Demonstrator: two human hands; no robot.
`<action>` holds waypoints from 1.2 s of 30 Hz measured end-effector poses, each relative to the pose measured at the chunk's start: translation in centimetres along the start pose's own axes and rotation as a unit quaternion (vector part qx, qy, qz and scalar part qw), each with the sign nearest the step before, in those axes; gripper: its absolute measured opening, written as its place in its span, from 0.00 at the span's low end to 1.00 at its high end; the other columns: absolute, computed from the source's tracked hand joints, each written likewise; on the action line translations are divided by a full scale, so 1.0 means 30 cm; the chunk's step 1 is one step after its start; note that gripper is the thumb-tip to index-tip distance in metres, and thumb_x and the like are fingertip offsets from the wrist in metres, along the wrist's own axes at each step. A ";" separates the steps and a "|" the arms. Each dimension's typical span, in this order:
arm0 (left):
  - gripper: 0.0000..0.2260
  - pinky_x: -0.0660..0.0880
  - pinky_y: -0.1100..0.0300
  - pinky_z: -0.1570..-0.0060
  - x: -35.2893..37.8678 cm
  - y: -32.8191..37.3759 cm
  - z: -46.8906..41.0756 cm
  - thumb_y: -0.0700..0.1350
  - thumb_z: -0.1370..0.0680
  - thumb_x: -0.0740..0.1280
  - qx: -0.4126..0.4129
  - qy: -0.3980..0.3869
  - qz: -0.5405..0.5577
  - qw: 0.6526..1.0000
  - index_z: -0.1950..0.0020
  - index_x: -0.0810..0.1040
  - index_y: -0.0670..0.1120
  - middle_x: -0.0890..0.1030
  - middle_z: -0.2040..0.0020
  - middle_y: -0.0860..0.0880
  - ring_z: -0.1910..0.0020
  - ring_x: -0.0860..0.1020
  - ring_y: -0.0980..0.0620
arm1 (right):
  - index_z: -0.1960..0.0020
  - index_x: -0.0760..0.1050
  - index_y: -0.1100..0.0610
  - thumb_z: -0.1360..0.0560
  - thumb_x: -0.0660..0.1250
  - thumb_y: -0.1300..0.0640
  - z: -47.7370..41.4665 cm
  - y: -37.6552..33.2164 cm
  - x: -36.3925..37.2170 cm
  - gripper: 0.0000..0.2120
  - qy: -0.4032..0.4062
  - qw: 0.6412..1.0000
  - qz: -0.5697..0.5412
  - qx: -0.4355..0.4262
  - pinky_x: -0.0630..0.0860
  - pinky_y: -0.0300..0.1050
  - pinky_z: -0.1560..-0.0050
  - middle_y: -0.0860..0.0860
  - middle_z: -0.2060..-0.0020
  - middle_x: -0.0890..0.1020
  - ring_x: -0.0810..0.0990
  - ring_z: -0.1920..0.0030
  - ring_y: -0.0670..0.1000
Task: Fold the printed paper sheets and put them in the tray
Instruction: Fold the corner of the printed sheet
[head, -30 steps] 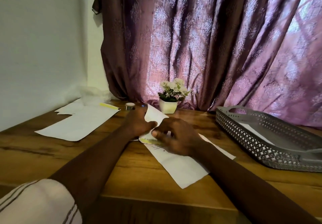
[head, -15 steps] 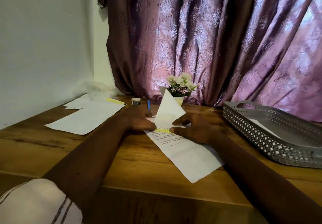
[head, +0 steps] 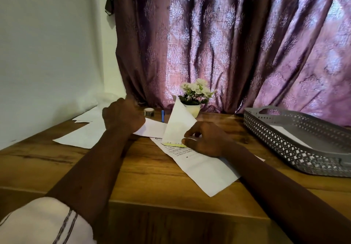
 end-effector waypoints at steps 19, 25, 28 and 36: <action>0.33 0.67 0.45 0.31 0.189 0.092 0.004 0.71 0.31 0.70 0.125 -0.276 -0.024 0.953 0.33 0.76 0.52 0.79 0.34 0.48 0.36 0.76 0.46 | 0.48 0.86 0.45 0.26 0.68 0.30 -0.012 -0.004 -0.007 0.21 0.003 0.999 0.025 -0.021 0.80 0.45 0.55 0.42 0.50 0.85 0.80 0.53 0.43; 0.20 0.75 0.50 0.44 0.143 -0.014 -0.035 0.59 0.24 0.72 0.036 -0.190 0.064 0.979 0.40 0.78 0.47 0.81 0.38 0.40 0.40 0.79 0.38 | 0.46 0.84 0.44 0.34 0.69 0.26 0.007 -0.035 0.002 0.27 -0.009 0.998 -0.050 -0.034 0.78 0.41 0.56 0.39 0.49 0.82 0.79 0.53 0.41; 0.13 0.77 0.49 0.47 0.006 -0.042 -0.035 0.49 0.20 0.68 -0.028 0.022 0.181 0.983 0.38 0.75 0.44 0.83 0.42 0.39 0.45 0.82 0.36 | 0.42 0.84 0.45 0.31 0.76 0.34 0.007 -0.043 0.023 0.22 -0.016 0.995 -0.094 -0.030 0.73 0.35 0.57 0.39 0.47 0.82 0.79 0.52 0.42; 0.13 0.68 0.61 0.73 -0.116 -0.124 0.060 0.49 0.23 0.71 -0.131 -0.191 0.367 0.901 0.52 0.82 0.38 0.81 0.67 0.42 0.77 0.75 0.52 | 0.42 0.86 0.51 0.26 0.76 0.45 0.005 -0.173 0.025 0.15 -0.023 0.989 -0.100 -0.102 0.83 0.43 0.47 0.44 0.46 0.86 0.83 0.50 0.42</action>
Point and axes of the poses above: each hand's wrist, its own z-axis away from the middle knuckle, its own x-axis out of the palm, y = z × x, the point moved 6 cm from there along -z, towards the middle knuckle
